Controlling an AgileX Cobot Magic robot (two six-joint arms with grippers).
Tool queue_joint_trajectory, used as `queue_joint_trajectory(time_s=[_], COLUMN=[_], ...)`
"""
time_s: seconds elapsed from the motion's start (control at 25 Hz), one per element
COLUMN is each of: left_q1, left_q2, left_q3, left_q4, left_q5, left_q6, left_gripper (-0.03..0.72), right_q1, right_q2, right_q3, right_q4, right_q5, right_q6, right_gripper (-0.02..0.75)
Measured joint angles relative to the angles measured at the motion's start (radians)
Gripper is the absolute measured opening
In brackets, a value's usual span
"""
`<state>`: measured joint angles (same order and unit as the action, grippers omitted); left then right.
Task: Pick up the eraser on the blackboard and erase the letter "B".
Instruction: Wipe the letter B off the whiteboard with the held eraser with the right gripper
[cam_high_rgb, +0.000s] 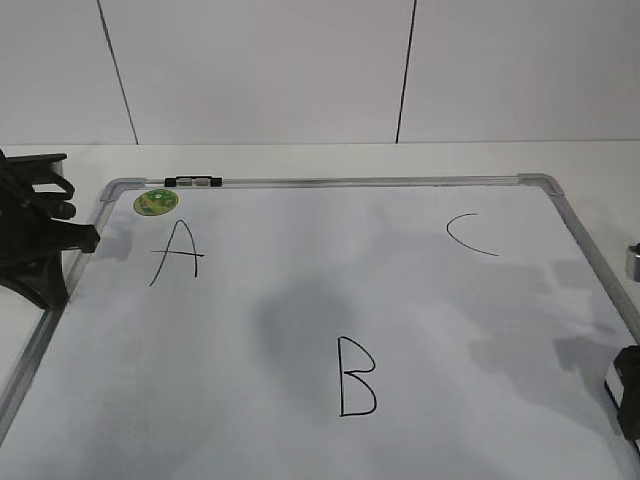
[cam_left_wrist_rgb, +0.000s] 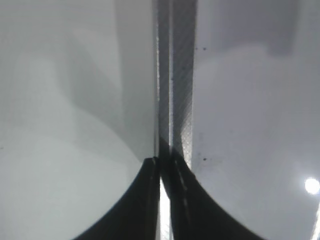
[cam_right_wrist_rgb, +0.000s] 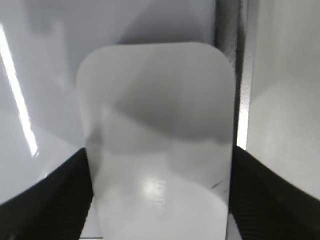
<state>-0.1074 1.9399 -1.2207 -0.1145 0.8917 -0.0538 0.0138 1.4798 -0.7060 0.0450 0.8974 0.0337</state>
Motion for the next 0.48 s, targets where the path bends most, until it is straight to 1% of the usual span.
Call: queue_joint_trajectory(time_s=[0.24, 0.48], left_q1=[0.000, 0.000], left_q2=[0.000, 0.000], left_q3=[0.000, 0.000], left_q4=[0.000, 0.000], left_q5=[0.000, 0.000], left_q6=[0.000, 0.000], left_gripper=[0.027, 0.029], right_q1=[0.000, 0.000], right_q2=[0.000, 0.004], right_q3=[-0.011, -0.014], right_q4=[0.000, 0.000], right_q5=[0.009, 0.013], right_q6=[-0.003, -0.005], right_gripper=[0.575, 0.575])
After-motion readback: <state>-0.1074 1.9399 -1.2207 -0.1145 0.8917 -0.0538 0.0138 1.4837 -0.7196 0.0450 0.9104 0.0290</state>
